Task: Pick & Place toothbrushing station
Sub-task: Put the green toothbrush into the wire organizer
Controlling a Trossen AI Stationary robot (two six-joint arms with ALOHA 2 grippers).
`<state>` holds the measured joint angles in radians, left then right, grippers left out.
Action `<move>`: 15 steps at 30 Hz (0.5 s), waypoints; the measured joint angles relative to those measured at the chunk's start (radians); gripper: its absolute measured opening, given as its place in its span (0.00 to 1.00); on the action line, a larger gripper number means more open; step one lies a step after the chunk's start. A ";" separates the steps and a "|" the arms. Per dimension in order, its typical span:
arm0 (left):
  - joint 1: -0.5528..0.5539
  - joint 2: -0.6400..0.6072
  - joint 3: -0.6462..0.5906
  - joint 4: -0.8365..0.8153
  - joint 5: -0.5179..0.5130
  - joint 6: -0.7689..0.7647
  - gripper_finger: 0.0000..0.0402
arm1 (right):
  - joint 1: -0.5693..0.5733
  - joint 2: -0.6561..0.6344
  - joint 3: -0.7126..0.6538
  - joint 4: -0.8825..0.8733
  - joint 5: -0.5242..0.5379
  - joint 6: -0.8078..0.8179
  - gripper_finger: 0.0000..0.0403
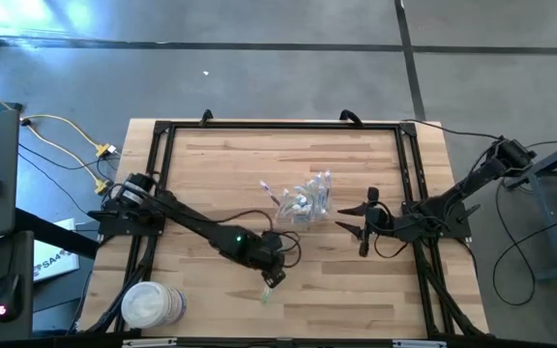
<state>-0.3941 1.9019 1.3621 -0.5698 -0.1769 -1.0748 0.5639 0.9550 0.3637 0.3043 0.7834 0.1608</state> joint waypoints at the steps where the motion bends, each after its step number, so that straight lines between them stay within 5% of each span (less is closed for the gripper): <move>1: 0.007 0.003 0.000 0.006 0.016 -0.001 0.53 | 0.000 0.000 0.000 0.002 0.000 0.000 0.34; 15: 0.050 0.069 0.001 0.028 0.052 0.056 0.53 | -0.001 0.000 0.000 -0.008 0.000 0.003 0.34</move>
<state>-0.3439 1.9709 1.3632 -0.5419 -0.1245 -1.0183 0.5632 0.9550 0.3637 0.2963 0.7832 0.1638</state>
